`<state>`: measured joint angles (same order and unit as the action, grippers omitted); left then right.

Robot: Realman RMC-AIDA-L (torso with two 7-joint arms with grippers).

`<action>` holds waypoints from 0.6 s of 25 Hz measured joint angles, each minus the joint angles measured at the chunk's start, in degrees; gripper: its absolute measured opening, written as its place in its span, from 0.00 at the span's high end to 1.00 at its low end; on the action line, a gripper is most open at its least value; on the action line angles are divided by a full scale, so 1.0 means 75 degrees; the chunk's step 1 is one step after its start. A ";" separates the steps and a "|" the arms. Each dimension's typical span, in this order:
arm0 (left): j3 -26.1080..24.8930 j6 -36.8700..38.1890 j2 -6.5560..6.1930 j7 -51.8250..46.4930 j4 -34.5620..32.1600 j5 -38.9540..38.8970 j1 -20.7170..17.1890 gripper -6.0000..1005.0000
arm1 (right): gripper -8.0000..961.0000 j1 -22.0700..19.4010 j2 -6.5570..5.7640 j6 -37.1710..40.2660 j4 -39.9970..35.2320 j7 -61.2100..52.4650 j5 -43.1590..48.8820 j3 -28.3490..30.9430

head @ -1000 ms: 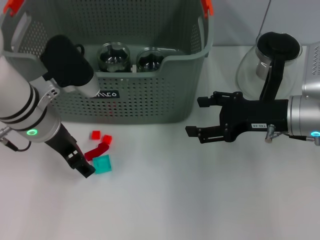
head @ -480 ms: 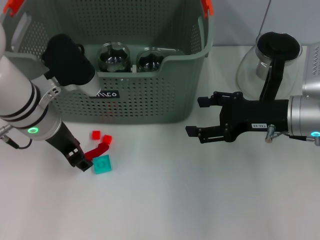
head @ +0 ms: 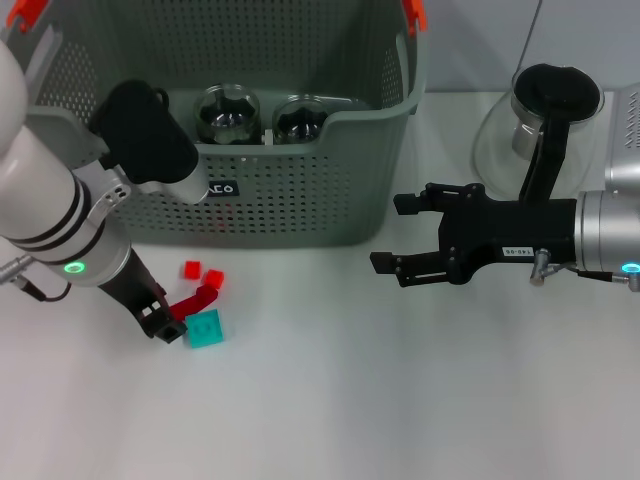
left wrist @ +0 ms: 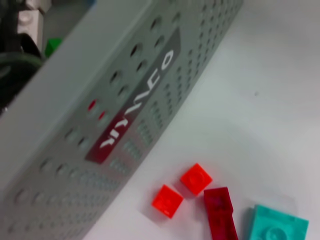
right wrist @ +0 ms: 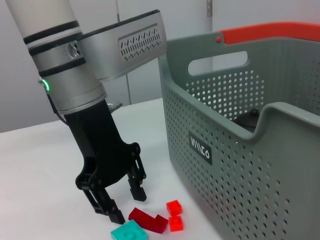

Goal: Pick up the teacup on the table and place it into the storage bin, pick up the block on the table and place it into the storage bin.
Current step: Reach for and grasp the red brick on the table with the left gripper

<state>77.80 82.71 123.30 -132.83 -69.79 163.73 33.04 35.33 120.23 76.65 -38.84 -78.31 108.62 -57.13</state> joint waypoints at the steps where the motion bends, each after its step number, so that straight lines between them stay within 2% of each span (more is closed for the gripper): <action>1: 0.0001 -0.0035 0.0007 0.0001 0.0014 0.0000 0.0000 0.48 | 0.05 0.0000 0.0000 0.0002 0.0000 0.0000 0.0000 0.0001; 15: 0.0010 -0.0070 0.0033 -0.0063 0.0043 0.0000 0.0013 0.48 | 0.05 -0.0006 0.0000 0.0009 0.0011 0.0018 0.0000 0.0001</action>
<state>77.87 82.19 123.56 -133.30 -69.46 163.73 33.14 35.28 120.23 76.72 -38.76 -78.17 108.63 -57.13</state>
